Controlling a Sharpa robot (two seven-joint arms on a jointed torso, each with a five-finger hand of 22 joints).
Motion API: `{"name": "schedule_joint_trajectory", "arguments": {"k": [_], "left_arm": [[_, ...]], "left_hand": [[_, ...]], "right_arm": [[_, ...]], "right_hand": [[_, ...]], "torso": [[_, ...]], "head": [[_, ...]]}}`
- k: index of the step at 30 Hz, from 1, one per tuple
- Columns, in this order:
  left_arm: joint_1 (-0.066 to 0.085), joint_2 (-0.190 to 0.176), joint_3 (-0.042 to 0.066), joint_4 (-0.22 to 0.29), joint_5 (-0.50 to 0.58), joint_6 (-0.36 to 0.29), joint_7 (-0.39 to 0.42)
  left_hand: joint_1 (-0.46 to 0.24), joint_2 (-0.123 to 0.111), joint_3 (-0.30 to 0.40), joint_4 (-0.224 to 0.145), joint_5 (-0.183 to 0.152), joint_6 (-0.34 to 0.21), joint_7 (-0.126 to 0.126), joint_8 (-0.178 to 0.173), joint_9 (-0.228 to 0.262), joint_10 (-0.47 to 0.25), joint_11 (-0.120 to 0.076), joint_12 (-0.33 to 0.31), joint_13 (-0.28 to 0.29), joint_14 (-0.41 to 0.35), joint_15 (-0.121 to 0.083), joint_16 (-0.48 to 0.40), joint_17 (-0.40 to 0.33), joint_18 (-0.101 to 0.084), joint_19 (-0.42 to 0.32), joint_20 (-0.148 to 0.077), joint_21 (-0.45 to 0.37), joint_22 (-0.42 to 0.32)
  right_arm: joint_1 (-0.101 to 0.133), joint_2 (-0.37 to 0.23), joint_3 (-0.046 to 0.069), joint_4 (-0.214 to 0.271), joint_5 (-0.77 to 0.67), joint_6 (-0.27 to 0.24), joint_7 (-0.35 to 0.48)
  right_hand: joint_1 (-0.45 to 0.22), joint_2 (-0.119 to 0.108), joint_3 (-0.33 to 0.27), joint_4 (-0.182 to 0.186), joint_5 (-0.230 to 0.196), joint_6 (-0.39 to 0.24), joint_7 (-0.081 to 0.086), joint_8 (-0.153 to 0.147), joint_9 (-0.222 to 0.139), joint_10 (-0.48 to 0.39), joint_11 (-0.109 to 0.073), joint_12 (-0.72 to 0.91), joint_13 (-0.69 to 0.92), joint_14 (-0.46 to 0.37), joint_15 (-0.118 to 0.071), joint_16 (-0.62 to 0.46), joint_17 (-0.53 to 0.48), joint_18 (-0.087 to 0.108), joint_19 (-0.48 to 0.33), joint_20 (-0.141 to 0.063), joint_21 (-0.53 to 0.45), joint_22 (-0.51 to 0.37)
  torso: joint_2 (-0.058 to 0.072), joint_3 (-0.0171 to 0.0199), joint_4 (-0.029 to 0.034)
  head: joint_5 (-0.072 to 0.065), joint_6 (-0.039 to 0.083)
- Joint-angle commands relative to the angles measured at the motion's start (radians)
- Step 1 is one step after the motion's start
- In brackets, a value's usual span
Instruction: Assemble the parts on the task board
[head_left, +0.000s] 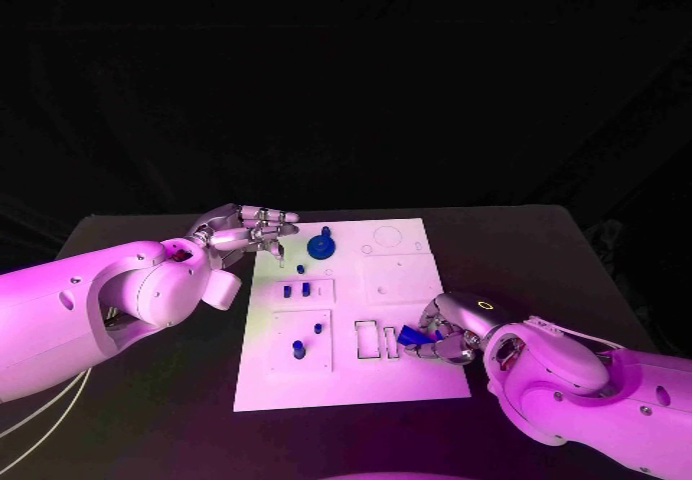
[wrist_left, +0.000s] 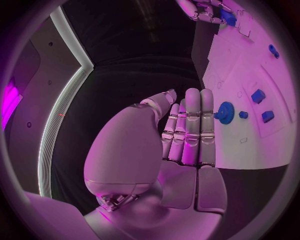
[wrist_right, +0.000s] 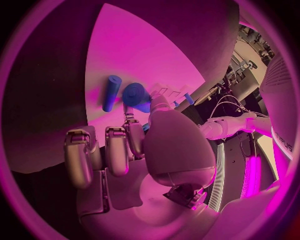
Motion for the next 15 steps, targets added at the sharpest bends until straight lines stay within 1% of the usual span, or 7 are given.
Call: {"name": "schedule_joint_trajectory", "arguments": {"k": [1,4,7,9,12,15], "left_arm": [[0.001,0.001,0.001,0.003,0.004,0.018,0.003],[0.001,0.002,0.001,0.003,0.004,0.018,0.003],[0.001,0.003,0.001,0.004,0.004,0.019,0.003],[0.001,0.003,0.001,0.004,0.004,0.019,0.004],[0.001,0.003,0.001,0.005,0.004,0.019,0.003],[0.001,0.004,0.001,0.005,0.004,0.02,0.003]], "left_hand": [[-0.005,0.006,-0.008,0.001,-0.004,-0.007,-0.003,0.0,-0.001,-0.005,0.001,0.007,0.001,-0.007,-0.002,-0.005,-0.001,0.014,-0.003,0.005,-0.004,-0.001],[-0.005,0.006,-0.008,0.001,-0.004,-0.007,-0.003,0.0,-0.001,-0.005,0.001,0.007,0.001,-0.007,-0.002,-0.005,-0.001,0.014,-0.003,0.005,-0.004,-0.001],[-0.005,0.006,-0.008,0.001,-0.004,-0.007,-0.003,0.0,-0.001,-0.005,0.001,0.007,0.001,-0.007,-0.002,-0.005,-0.001,0.014,-0.003,0.005,-0.004,-0.001],[-0.005,0.006,-0.008,0.001,-0.004,-0.007,-0.003,0.0,-0.001,-0.005,0.001,0.007,0.001,-0.007,-0.002,-0.005,-0.001,0.014,-0.003,0.005,-0.004,-0.001],[-0.005,0.006,-0.008,0.001,-0.004,-0.007,-0.003,0.0,-0.001,-0.005,0.001,0.007,0.001,-0.007,-0.002,-0.005,-0.001,0.014,-0.003,0.005,-0.004,-0.001],[-0.005,0.006,-0.008,0.001,-0.004,-0.007,-0.003,0.0,-0.001,-0.005,0.001,0.007,0.001,-0.007,-0.002,-0.005,-0.001,0.014,-0.003,0.005,-0.004,-0.001]], "right_arm": [[0.007,-0.008,0.002,0.023,0.029,-0.066,-0.012],[0.018,-0.009,0.004,0.04,0.07,-0.088,-0.007],[0.025,0.0,0.005,0.05,0.098,-0.097,-0.002],[0.027,0.01,0.005,0.052,0.114,-0.097,-0.001],[0.028,0.027,0.005,0.048,0.134,-0.09,0.001],[0.028,0.053,0.005,0.037,0.155,-0.075,0.002]], "right_hand": [[0.017,0.023,0.016,-0.005,0.015,0.021,-0.011,0.013,0.016,0.006,-0.002,0.005,0.042,0.083,-0.007,0.006,0.162,-0.007,0.103,-0.009,0.005,0.263],[0.011,0.032,0.017,0.003,0.023,0.023,-0.013,0.015,0.02,0.008,-0.004,0.006,0.043,0.084,-0.009,0.007,0.164,-0.007,0.103,-0.011,0.005,0.263],[0.011,0.034,0.018,0.005,0.026,0.023,-0.014,0.015,0.021,0.009,-0.005,0.006,0.043,0.084,-0.01,0.008,0.164,-0.007,0.103,-0.012,0.005,0.263],[0.01,0.036,0.019,0.006,0.029,0.025,-0.015,0.015,0.022,0.012,-0.005,0.01,0.047,0.084,-0.01,0.008,0.165,-0.007,0.103,-0.012,0.005,0.263],[0.007,0.038,0.018,0.01,0.032,0.026,-0.015,0.016,0.024,0.013,-0.006,0.012,0.049,0.084,-0.011,0.007,0.164,-0.007,0.103,-0.013,0.005,0.263],[-0.011,0.042,0.013,0.026,0.041,0.029,-0.016,0.018,0.029,0.015,-0.007,0.012,0.05,0.084,-0.012,0.007,0.164,-0.007,0.103,-0.015,0.005,0.263]], "torso": [[0.0,0.0,-0.0013],[0.0,0.0004,0.0003],[0.0,0.0002,0.0009],[0.001,0.0007,0.0012],[0.001,0.0002,0.0009],[0.001,-0.0007,0.0008]], "head": [[0.0,0.0],[-0.001,0.002],[0.0,0.003],[0.002,0.003],[0.005,0.002],[0.004,0.002]]}}
